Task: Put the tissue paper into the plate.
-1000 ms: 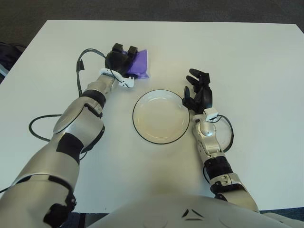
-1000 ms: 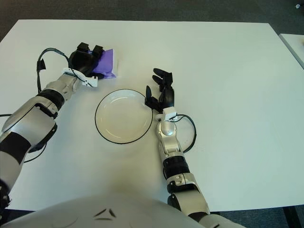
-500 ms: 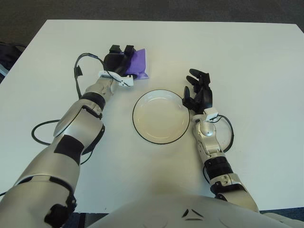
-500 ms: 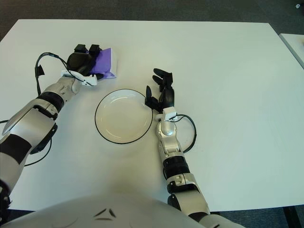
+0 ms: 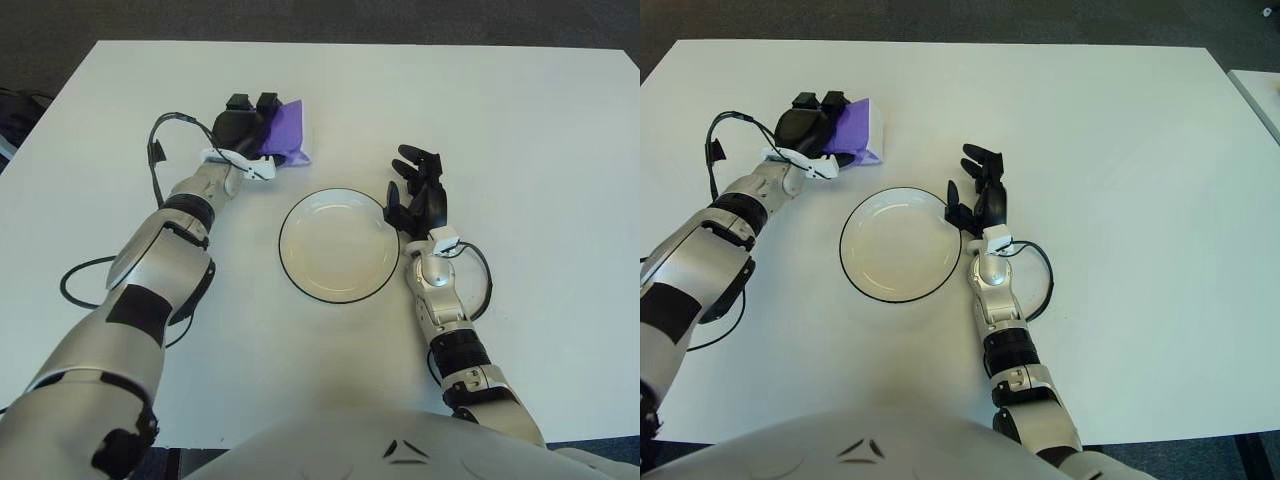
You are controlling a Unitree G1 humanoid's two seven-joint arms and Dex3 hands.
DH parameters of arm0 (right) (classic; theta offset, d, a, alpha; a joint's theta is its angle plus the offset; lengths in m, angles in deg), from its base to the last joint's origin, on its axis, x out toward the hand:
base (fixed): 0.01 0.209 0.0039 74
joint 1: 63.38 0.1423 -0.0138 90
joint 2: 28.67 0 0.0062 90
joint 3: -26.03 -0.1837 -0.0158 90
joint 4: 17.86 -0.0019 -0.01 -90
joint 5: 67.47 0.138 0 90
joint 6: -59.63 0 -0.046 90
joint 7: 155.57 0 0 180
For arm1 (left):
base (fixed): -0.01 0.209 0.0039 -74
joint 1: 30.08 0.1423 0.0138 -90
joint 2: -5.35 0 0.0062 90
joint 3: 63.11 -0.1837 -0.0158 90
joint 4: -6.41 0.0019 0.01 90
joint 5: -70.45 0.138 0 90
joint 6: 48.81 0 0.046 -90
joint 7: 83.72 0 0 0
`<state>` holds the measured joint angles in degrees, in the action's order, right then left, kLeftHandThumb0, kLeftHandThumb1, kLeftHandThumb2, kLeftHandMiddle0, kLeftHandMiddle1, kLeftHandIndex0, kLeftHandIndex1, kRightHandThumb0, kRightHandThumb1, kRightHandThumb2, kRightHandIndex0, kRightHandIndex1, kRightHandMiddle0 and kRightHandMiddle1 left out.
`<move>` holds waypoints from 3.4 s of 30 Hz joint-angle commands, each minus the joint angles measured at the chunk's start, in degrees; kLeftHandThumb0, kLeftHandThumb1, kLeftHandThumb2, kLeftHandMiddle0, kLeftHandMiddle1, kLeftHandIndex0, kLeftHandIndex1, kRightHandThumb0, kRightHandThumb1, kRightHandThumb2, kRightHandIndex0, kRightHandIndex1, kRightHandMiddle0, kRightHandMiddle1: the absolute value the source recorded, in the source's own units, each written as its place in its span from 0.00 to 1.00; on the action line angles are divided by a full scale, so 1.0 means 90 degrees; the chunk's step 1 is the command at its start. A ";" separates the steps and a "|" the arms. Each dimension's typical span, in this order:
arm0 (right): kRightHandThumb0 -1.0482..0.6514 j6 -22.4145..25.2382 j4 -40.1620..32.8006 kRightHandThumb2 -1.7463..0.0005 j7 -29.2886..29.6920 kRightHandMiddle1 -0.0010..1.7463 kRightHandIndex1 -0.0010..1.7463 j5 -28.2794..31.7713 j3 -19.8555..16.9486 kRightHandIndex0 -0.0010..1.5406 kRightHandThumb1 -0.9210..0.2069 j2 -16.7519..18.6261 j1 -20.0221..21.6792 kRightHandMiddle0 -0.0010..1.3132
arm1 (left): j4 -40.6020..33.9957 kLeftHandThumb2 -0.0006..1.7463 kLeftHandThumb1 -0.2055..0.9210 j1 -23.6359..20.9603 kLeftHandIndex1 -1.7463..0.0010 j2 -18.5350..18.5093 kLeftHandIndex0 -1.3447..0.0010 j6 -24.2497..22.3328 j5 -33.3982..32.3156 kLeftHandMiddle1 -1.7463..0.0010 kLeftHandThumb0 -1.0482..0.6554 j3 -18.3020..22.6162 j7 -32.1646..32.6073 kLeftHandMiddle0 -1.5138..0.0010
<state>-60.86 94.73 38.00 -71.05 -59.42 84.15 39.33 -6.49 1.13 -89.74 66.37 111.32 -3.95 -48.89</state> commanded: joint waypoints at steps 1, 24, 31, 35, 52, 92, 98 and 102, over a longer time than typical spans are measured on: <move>0.39 0.0125 0.0561 0.49 -0.0031 0.65 0.46 -0.0046 -0.0033 0.22 0.22 0.0042 -0.0872 0.01 | -0.0040 0.73 0.49 -0.0161 0.00 -0.0210 0.57 0.0339 -0.0142 0.00 0.35 0.0234 0.0266 0.24; 0.43 0.0006 0.0805 0.46 -0.0066 0.65 0.47 -0.0027 -0.0117 0.24 0.27 0.0059 -0.0758 0.02 | -0.0878 0.73 0.49 0.0007 0.00 -0.0187 0.57 0.2562 -0.1398 0.00 0.35 0.1586 -0.0392 0.22; 0.42 0.0001 0.0858 0.46 -0.0065 0.65 0.47 -0.0033 -0.0125 0.24 0.27 0.0045 -0.0718 0.01 | -0.1039 0.74 0.48 0.0029 0.00 -0.0285 0.56 0.2693 -0.1152 0.00 0.35 0.1474 -0.0370 0.22; 0.42 0.0039 0.0865 0.46 -0.0048 0.66 0.47 -0.0060 -0.0120 0.24 0.27 0.0029 -0.0702 0.01 | -0.1252 0.74 0.47 0.0025 0.00 -0.0354 0.56 0.2713 -0.0863 0.00 0.34 0.1322 -0.0294 0.23; 0.45 0.0027 0.1034 0.44 -0.0032 0.66 0.47 0.0042 -0.0223 0.23 0.28 0.0019 -0.0565 0.01 | -0.2148 0.75 0.47 0.0411 0.00 -0.0358 0.55 0.3783 -0.0194 0.00 0.34 0.1010 -0.0196 0.24; 0.41 -0.0091 0.1486 0.49 0.0360 0.65 0.47 -0.0023 -0.0553 0.22 0.25 -0.0057 -0.0173 0.01 | -0.3353 0.70 0.52 0.1517 0.00 -0.0760 0.59 0.4890 0.0233 0.00 0.36 0.0835 -0.1905 0.28; 0.41 -0.0077 0.1496 0.49 0.0394 0.65 0.47 -0.0063 -0.0565 0.22 0.24 -0.0066 -0.0156 0.01 | -0.3456 0.70 0.53 0.1627 0.00 -0.0797 0.60 0.4858 0.0554 0.00 0.36 0.0822 -0.1626 0.29; 0.41 -0.0047 0.1505 0.50 0.0410 0.65 0.47 -0.0081 -0.0563 0.22 0.24 -0.0083 -0.0148 0.01 | -0.3371 0.69 0.54 0.1632 0.00 -0.0838 0.60 0.4903 0.0583 0.00 0.36 0.0743 -0.1700 0.29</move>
<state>-62.42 101.11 41.32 -71.22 -63.27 84.07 44.00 -37.08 14.53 -96.41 110.04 115.51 3.36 -64.04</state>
